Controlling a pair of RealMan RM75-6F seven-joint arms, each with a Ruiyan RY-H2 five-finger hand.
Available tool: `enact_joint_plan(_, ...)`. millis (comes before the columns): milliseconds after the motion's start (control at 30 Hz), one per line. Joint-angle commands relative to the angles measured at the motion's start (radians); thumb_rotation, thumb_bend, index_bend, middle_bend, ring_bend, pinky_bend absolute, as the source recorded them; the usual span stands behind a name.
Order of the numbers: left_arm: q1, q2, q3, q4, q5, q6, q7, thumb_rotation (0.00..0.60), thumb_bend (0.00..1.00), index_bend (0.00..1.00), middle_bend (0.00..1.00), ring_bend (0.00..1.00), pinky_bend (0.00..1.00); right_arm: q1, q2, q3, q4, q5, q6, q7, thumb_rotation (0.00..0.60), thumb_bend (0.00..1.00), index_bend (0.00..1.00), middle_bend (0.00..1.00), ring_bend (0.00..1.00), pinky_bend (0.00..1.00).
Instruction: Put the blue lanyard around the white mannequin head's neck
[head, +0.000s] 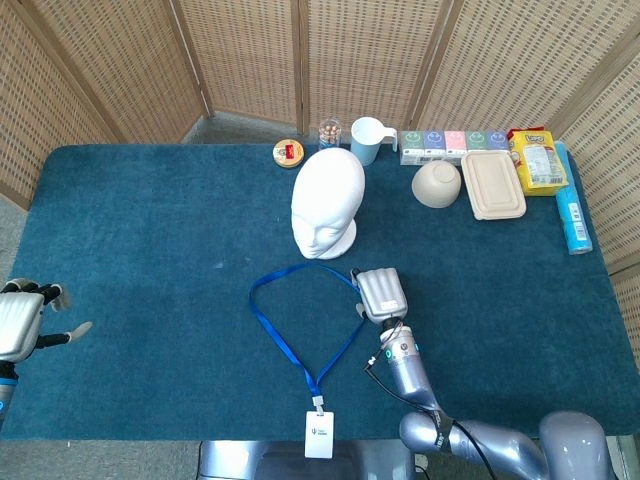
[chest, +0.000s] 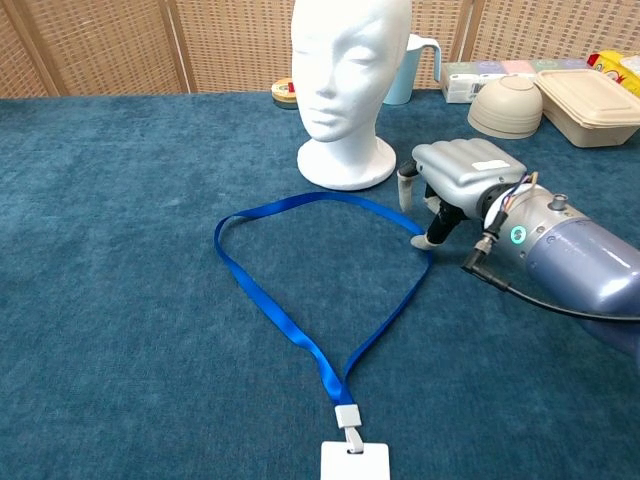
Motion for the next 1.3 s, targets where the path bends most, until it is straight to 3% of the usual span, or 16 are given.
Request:
enact_joint_plan(33,0.001,-0.001,0.001,0.001,0.0,0.001,-0.003,0.397,0.14,0.56,0.57,0.49,0.29,0.005,-0.005,-0.003,0.009,0.006,0.0,-0.004,0.584,0.25,0.45,0.92,1.0,1.0)
enact_joint_plan(667,-0.002,-0.006,0.0,0.014,0.005,0.007,-0.014,0.391,0.13,0.56,0.57,0.49,0.29,0.005,-0.002,-0.021,0.044,0.024,0.021,0.0,0.581,0.26,0.47,0.92,1.0,1.0)
enact_joint_plan(1300,-0.008,-0.01,0.001,0.013,0.006,0.002,-0.006,0.393,0.14,0.56,0.57,0.49,0.29,0.019,-0.003,-0.019,0.083,0.064,0.003,-0.011,0.581,0.39,0.49,0.92,1.0,1.0)
